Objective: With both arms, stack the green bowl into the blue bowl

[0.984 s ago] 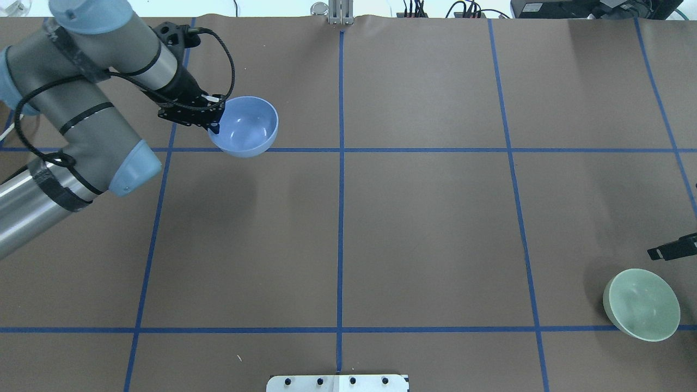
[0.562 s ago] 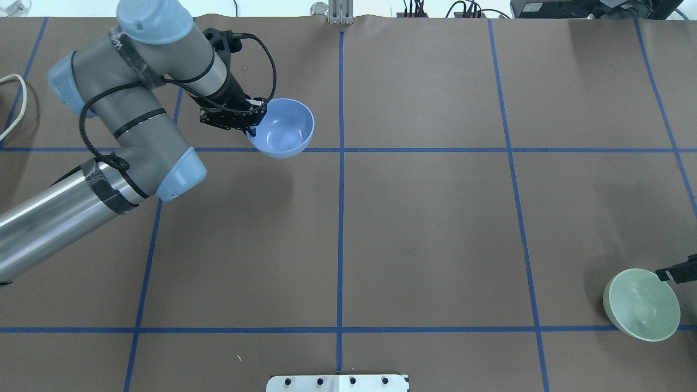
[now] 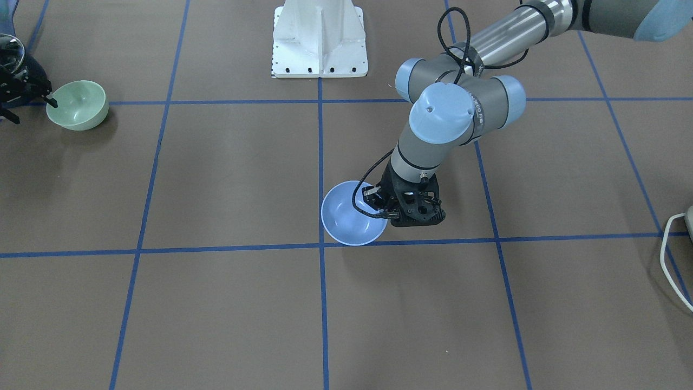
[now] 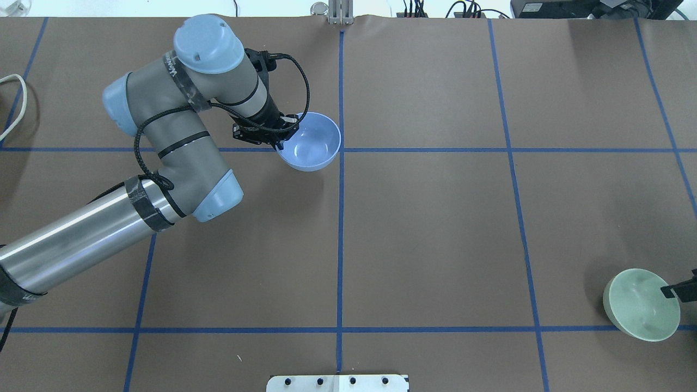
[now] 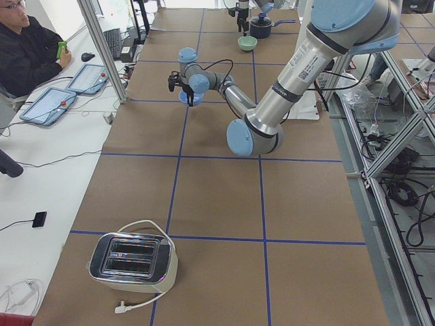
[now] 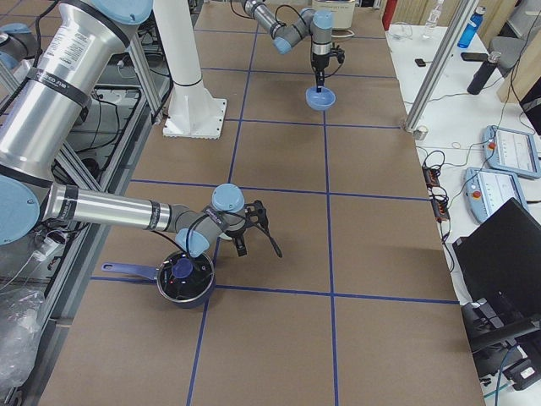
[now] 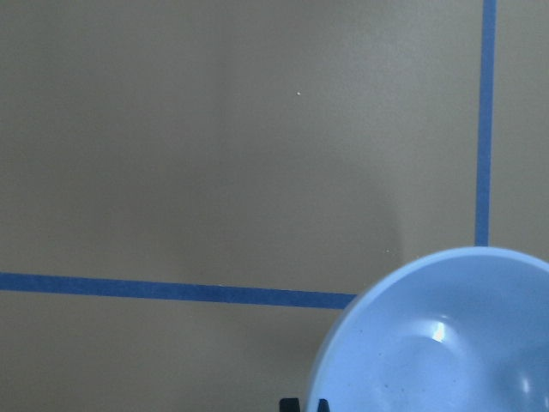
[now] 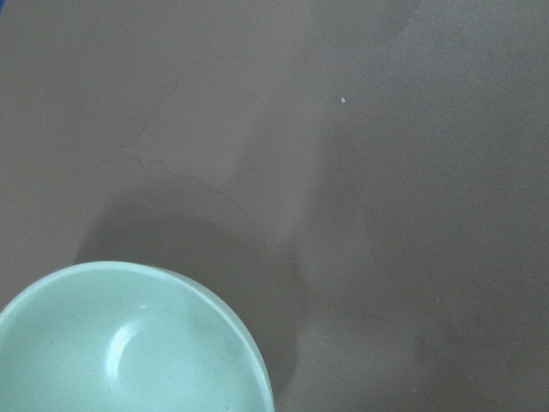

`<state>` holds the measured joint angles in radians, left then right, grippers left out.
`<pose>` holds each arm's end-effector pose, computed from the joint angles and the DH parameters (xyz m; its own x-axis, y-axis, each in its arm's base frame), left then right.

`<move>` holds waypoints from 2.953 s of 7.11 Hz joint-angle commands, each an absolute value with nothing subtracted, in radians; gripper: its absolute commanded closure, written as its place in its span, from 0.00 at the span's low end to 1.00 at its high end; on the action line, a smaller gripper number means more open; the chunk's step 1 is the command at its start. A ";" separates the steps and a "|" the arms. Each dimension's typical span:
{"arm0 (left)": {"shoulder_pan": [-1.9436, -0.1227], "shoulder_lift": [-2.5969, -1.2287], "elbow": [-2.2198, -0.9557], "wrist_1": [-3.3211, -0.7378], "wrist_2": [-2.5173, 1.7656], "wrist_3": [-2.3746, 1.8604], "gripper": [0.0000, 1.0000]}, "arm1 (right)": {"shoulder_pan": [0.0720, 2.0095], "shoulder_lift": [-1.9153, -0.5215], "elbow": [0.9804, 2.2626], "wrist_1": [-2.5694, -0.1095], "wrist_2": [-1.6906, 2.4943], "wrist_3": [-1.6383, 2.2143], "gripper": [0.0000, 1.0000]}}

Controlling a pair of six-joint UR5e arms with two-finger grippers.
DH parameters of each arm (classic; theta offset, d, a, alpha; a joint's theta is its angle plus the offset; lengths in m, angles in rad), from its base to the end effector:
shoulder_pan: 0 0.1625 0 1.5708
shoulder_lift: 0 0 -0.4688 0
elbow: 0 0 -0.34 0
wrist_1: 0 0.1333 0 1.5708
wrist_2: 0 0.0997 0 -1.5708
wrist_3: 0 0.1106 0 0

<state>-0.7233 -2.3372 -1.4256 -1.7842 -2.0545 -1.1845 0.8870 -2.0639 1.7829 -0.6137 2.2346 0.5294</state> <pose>0.5014 -0.5519 0.2942 0.5897 -0.0757 -0.8041 0.1138 0.9935 -0.0101 -0.0992 -0.2249 0.6753 0.5656 -0.3821 0.7308 0.2400 0.9241 0.2974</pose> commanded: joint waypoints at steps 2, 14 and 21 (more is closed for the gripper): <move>-0.638 -2.335 -1.422 -1.821 -1.984 -1.222 1.00 | 0.848 -2.063 1.781 -0.604 2.220 0.531 0.00; -0.566 -2.281 -1.534 -1.859 -1.917 -1.284 0.03 | 0.839 -2.054 1.775 -0.604 2.214 0.531 0.18; -0.840 -2.123 -1.687 -1.850 -2.216 -1.181 0.02 | 0.818 -2.036 1.766 -0.604 2.217 0.541 1.00</move>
<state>-0.7868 -2.1707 -1.6537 -1.8503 -2.1721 -1.2136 0.8182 -2.0420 1.7658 -0.6052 2.2156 0.5398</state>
